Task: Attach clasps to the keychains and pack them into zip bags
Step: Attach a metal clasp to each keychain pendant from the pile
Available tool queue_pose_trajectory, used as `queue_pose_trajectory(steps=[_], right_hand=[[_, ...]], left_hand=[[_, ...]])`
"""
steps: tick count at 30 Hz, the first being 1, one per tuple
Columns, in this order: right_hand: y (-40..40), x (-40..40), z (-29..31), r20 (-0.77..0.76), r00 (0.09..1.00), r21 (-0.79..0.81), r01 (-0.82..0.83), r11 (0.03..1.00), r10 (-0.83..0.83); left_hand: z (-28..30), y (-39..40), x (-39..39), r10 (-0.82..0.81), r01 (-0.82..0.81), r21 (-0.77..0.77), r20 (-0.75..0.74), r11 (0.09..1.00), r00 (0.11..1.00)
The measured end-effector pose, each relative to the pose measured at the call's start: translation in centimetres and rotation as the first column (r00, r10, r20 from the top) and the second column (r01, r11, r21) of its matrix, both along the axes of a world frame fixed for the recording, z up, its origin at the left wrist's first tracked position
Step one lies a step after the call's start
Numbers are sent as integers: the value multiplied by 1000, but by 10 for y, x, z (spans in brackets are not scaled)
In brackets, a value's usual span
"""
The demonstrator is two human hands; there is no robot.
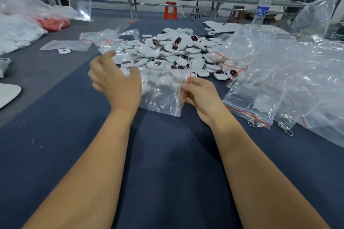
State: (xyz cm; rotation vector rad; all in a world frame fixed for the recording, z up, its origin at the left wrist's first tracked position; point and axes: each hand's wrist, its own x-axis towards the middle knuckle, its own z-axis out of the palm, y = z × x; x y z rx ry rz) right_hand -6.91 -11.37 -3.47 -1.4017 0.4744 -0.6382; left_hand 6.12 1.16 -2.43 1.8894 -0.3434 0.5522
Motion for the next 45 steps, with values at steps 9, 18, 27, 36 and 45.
queue_pose_trajectory(steps=[9, 18, 27, 36, 45], right_hand=[[0, 3, -3, 112, 989, 2, 95, 995, -94], [-3, 7, -5, 8, 956, -176, 289, 941, -293], [-19, 7, -9, -486, 696, -826, -169, 538, -528], [-17, 6, -9, -282, 816, -678, 202, 707, -504], [-11, -2, -1, -2, 946, -228, 314, 922, -323]], left_hand=[[-12, -24, -37, -744, 769, 221, -199, 599, 637], [0, -16, -16, -355, 323, -328, -39, 887, 934], [-15, -24, -9, -436, 373, 438, 47, 818, 899], [-21, -37, -15, -388, 428, 403, -180, 809, 904], [-19, -34, -19, -394, 438, 238, -211, 867, 895]])
